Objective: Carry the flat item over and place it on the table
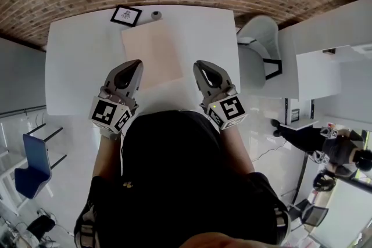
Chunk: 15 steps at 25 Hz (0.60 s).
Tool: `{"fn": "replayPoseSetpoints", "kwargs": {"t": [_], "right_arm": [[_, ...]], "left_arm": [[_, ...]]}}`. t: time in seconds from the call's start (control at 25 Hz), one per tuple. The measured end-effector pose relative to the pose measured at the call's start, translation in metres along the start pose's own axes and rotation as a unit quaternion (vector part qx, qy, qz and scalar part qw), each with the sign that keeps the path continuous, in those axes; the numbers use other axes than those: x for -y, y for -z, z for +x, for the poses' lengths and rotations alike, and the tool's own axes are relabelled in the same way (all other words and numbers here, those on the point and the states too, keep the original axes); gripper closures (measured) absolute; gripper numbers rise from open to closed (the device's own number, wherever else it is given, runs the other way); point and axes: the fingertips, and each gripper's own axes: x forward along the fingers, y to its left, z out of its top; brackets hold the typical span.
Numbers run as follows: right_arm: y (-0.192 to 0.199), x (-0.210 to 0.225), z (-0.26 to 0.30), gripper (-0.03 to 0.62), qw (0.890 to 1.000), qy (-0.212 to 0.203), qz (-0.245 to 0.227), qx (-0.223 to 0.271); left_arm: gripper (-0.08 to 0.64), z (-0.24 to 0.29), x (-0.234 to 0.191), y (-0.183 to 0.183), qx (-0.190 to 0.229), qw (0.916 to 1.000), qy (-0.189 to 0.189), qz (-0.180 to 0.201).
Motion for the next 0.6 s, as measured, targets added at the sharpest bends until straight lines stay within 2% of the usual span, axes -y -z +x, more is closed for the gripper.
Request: {"fn": "replayPoseSetpoints", "kwargs": {"t": [0.36,0.6], "right_arm": [[-0.0043,-0.0008,0.0048,0.572,1.0,-0.015,0.001,0.001],[-0.0001,-0.0024,0.0088,0.572,1.0,-0.018,0.0,-0.002]], "left_arm": [[0.557,0.002,0.0048,-0.0028,-0.008,0.9992,-0.017,0.036],[0.557,0.0042,0.0087,0.0041,-0.008,0.9999,0.01,0.008]]}}
